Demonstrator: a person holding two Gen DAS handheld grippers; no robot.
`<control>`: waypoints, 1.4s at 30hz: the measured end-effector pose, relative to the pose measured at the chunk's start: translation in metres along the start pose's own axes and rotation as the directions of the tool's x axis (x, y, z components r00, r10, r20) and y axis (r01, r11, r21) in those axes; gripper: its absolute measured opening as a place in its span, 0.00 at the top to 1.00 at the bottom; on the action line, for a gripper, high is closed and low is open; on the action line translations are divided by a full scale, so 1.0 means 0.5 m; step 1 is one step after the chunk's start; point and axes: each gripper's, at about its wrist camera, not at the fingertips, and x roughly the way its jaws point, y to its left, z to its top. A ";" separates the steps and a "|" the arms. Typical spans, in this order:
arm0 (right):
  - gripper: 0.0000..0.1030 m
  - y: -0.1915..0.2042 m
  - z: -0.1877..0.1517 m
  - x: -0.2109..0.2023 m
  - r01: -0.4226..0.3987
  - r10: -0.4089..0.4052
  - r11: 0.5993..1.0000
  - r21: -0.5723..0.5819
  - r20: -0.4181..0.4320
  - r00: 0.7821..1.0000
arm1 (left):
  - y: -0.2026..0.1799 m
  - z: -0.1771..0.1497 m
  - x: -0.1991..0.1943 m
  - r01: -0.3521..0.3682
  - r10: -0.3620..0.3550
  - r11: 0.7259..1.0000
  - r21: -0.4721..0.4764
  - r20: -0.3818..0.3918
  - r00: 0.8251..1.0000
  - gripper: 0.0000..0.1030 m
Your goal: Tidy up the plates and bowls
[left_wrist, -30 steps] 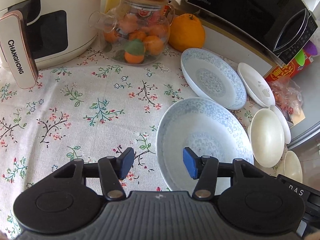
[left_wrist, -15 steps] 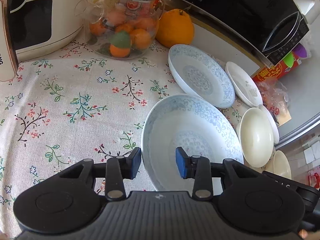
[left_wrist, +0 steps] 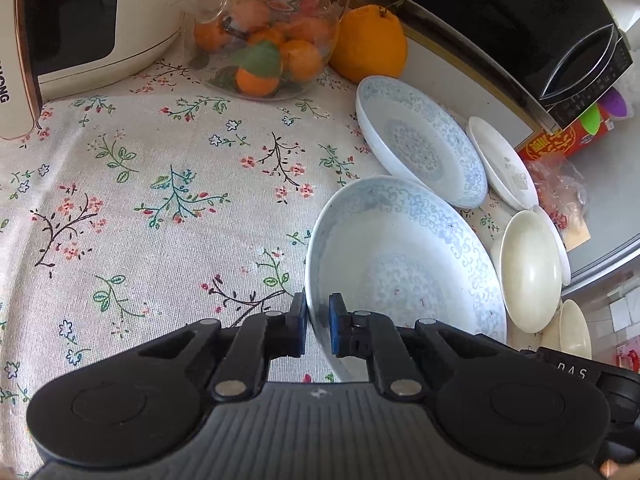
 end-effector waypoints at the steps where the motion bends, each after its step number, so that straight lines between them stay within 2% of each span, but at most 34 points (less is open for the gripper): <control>1: 0.94 0.002 -0.001 -0.001 0.005 -0.005 1.000 -0.010 0.002 1.000 | -0.004 -0.001 -0.001 -0.004 0.004 1.000 0.008 0.001 1.000 0.91; 14: 0.91 0.015 -0.022 -0.031 -0.054 0.054 0.997 -0.059 0.001 0.999 | 0.010 -0.022 -0.053 -0.011 0.011 1.000 0.004 0.031 0.999 0.91; 25: 0.89 0.042 -0.065 -0.072 -0.106 0.101 0.986 -0.128 -0.043 0.994 | 0.027 -0.052 -0.126 -0.057 0.056 0.998 0.007 0.073 0.996 0.91; 32: 0.88 0.062 -0.084 -0.105 -0.118 0.107 0.974 -0.193 -0.067 0.992 | 0.046 -0.080 -0.153 -0.047 0.048 0.999 -0.020 0.060 0.997 0.91; 42: 0.86 0.083 -0.104 -0.117 -0.093 0.066 0.963 -0.252 -0.111 0.992 | 0.049 -0.099 -0.163 -0.075 0.075 0.997 -0.011 0.040 0.996 0.91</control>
